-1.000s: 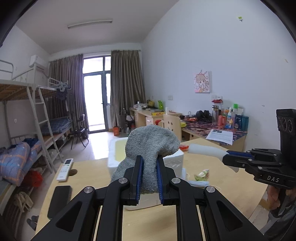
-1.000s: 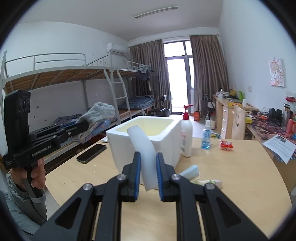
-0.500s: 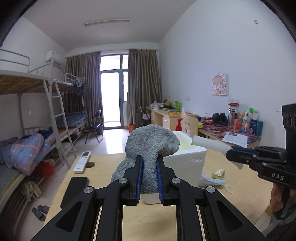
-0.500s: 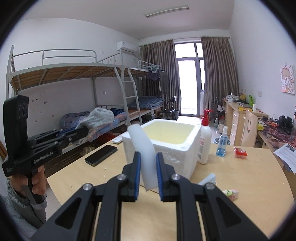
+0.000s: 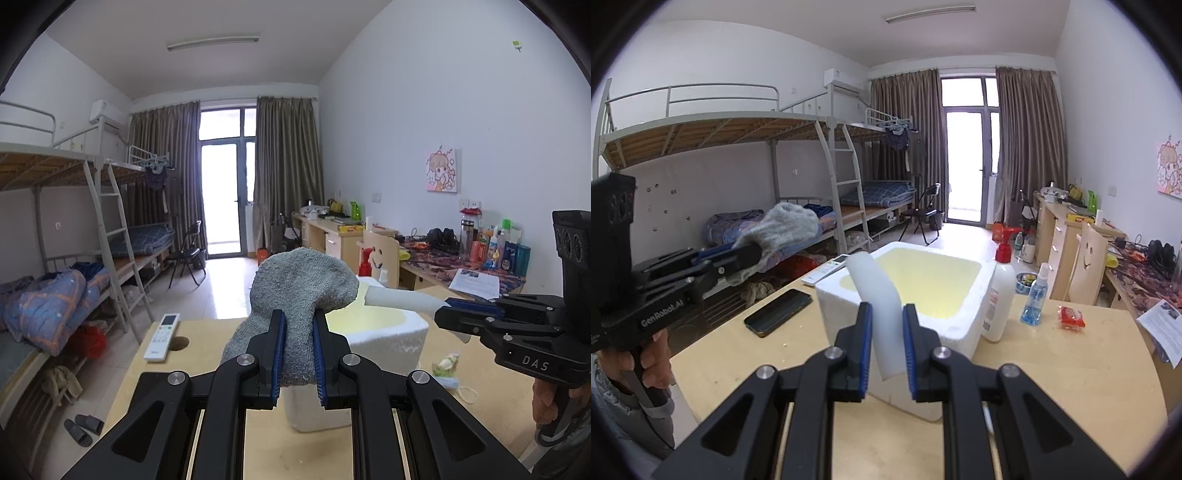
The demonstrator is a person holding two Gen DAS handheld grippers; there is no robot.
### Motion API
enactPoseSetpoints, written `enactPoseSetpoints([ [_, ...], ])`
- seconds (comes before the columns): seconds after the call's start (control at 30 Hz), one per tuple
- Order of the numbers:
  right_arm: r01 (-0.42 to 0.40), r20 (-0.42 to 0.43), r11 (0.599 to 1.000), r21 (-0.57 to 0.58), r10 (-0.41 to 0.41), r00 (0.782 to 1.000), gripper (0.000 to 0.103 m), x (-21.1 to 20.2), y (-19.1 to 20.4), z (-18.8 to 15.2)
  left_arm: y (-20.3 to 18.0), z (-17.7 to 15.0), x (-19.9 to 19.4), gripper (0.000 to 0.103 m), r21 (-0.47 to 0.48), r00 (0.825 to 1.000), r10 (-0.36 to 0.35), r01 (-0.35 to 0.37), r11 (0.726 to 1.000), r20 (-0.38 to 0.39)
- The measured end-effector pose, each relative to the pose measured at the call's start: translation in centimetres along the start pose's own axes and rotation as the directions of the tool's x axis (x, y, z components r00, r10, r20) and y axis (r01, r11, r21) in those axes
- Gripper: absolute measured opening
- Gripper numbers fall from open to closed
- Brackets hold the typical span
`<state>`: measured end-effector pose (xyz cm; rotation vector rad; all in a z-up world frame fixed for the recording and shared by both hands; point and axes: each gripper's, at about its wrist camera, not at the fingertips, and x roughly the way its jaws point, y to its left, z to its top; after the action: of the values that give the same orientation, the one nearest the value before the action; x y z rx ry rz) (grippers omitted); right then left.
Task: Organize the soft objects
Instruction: 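Carry the grey cloth and foam tube in both tools over the foam box, then open the right tool to drop the foam tube into the foam box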
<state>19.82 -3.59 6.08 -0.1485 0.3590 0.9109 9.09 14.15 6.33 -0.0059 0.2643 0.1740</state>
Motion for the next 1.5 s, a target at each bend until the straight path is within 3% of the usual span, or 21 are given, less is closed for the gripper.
enactPoseSetpoints([
  [0.33, 0.037, -0.012, 0.999, 0.015, -0.037, 0.999, 0.019, 1.7, -1.6, 1.9, 0.8, 1.3, 2.2, 0.015, 0.019, 1.0, -0.007, 0.007, 1.0, -0.008],
  [0.83, 0.019, -0.063, 1.0, 0.001, -0.019, 0.998, 0.019, 6.6, -1.4, 4.6, 2.6, 1.0, 5.4, 0.015, -0.005, 0.999, 0.004, -0.004, 1.0, -0.05],
  [1.43, 0.053, -0.147, 0.999, 0.006, -0.052, 0.988, 0.02, 11.4, -2.2, 4.4, 3.3, 1.3, 7.4, 0.015, -0.018, 0.996, 0.003, -0.004, 1.0, -0.089],
  [1.5, 0.049, -0.147, 0.999, 0.009, -0.048, 0.988, 0.026, 11.5, -2.3, 4.4, 3.3, 1.3, 7.4, 0.015, -0.02, 0.996, 0.004, -0.005, 1.0, -0.089],
])
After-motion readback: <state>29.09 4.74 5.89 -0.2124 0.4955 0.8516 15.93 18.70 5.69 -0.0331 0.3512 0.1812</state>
